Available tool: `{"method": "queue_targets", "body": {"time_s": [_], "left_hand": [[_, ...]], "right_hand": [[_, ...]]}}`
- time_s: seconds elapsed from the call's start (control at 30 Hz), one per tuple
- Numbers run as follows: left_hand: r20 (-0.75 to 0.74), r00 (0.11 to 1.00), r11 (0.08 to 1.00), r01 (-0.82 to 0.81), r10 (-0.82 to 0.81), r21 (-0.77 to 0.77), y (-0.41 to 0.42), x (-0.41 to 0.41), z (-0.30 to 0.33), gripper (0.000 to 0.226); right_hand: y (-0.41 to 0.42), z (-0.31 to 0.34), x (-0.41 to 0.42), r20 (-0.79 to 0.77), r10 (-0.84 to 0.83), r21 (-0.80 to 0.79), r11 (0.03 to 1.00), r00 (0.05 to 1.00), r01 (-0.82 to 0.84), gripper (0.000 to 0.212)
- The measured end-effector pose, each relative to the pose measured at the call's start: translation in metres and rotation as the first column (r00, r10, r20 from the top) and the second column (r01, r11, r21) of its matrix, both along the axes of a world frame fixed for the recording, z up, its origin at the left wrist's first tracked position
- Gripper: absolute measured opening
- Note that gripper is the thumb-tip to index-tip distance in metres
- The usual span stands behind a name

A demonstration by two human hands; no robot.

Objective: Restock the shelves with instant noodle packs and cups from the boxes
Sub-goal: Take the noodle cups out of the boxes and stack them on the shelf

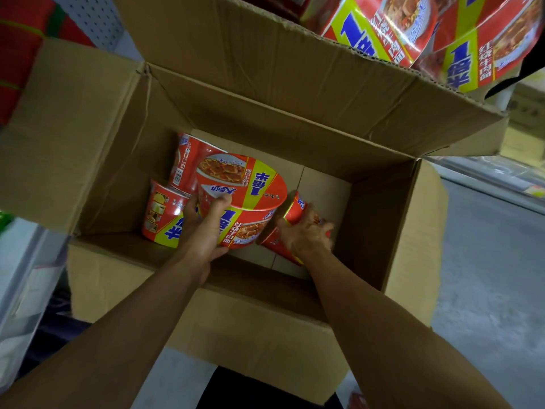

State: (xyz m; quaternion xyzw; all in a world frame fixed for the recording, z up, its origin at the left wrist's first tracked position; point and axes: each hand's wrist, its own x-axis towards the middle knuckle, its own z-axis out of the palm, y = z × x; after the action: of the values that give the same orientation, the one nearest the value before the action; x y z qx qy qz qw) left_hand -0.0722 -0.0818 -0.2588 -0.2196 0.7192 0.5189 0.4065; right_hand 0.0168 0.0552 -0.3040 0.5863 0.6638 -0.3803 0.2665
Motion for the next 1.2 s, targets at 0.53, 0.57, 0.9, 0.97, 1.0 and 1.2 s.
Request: {"method": "queue_targets", "body": {"time_s": [0.53,0.57,0.9,0.97,1.0,1.2], "left_hand": [[-0.058,0.994,0.995,-0.094,0.096,0.026,-0.006,0.002,0.041,0.060],[-0.075,0.991,0.993,-0.108,0.110,0.037,-0.007,0.004,0.048,0.059],[-0.190,0.948,0.957,-0.219,0.255,0.192,-0.036,0.036,0.134,0.055],[-0.218,0.926,0.941,-0.260,0.307,0.218,-0.042,0.045,0.154,0.055],[-0.231,0.913,0.931,-0.284,0.336,0.230,-0.045,0.050,0.164,0.053],[-0.309,0.824,0.868,-0.379,0.474,0.321,-0.066,0.074,0.223,0.041]], "right_hand": [[0.024,0.050,0.032,-0.179,-0.105,-0.073,0.993,0.978,0.094,0.072],[0.026,0.059,0.034,-0.197,-0.112,-0.083,0.992,0.974,0.098,0.071],[0.024,0.174,0.040,-0.404,-0.045,-0.079,0.997,0.914,0.014,0.069],[0.021,0.194,0.039,-0.427,0.002,-0.055,0.998,0.904,-0.029,0.070],[0.020,0.205,0.039,-0.438,0.026,-0.042,0.998,0.899,-0.049,0.069],[0.007,0.259,0.041,-0.518,0.111,0.000,0.991,0.848,-0.131,0.066]]}}
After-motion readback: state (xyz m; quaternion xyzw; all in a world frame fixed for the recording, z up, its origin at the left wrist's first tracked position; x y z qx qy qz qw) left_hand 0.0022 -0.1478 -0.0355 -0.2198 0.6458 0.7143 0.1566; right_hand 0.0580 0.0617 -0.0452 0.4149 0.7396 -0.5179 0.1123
